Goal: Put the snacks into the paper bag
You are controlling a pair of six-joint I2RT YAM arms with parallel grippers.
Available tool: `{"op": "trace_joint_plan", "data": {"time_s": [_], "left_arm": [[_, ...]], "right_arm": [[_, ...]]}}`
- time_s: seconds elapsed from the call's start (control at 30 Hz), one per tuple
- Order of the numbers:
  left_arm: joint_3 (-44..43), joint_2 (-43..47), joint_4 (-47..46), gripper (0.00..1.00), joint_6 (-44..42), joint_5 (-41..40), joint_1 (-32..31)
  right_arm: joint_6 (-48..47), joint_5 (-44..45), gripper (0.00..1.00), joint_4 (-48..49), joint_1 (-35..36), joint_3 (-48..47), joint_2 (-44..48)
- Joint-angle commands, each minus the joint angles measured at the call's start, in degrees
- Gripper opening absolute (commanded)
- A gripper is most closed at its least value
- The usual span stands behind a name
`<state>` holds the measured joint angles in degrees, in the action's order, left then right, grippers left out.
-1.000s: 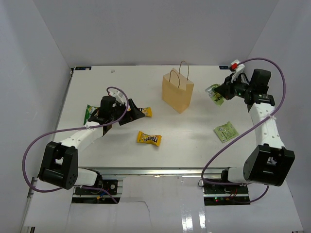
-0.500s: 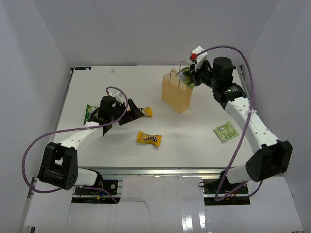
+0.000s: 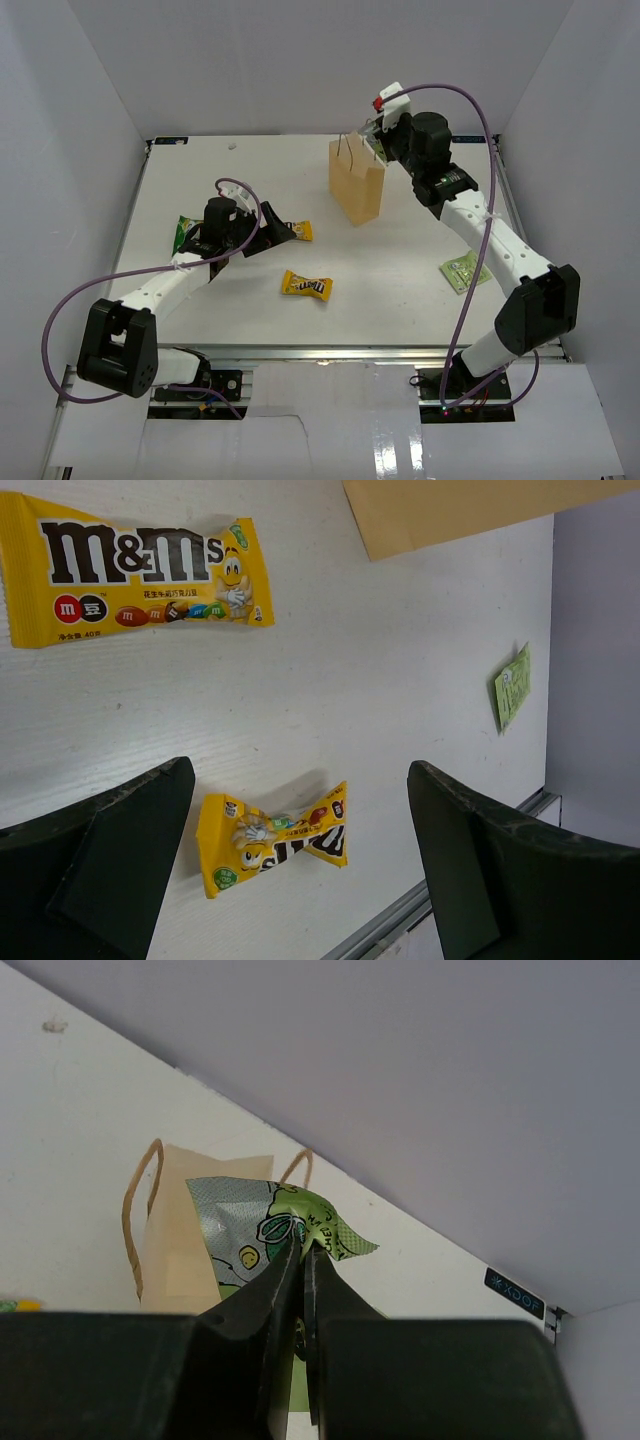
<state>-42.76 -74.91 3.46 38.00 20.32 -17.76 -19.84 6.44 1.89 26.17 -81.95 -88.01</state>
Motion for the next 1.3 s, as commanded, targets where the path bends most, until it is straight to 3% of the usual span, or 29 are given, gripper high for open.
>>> {"op": "trace_joint_plan", "data": {"time_s": [0.0,0.2,0.4,0.73,1.0,1.27], "left_arm": [[-0.4,1.4,0.1,0.98,0.1,-0.2,-0.3],[-0.7,0.4,-0.5,0.98,0.3,0.4,-0.3],[-1.4,0.1,-0.4,0.98,0.1,0.7,-0.3],[1.1,3.1,-0.1,0.98,0.6,-0.5,-0.3],[-0.6,2.1,-0.7,0.98,2.2,-0.6,-0.3],[-3.5,0.1,0.3,0.96,10.4,-4.4,-0.3]], "right_arm": [[1.6,1.3,0.08,5.2,0.3,-4.4,3.1],[2.2,4.4,0.08,9.5,0.8,-3.5,3.1],[3.5,16.0,0.08,18.9,4.9,-4.7,-3.2],[5.0,20.8,0.08,20.9,7.1,-5.8,-9.1],[6.5,17.7,0.35,21.9,7.1,-0.1,-8.8],[7.3,14.9,0.43,18.3,7.0,-1.9,-7.5]]}}
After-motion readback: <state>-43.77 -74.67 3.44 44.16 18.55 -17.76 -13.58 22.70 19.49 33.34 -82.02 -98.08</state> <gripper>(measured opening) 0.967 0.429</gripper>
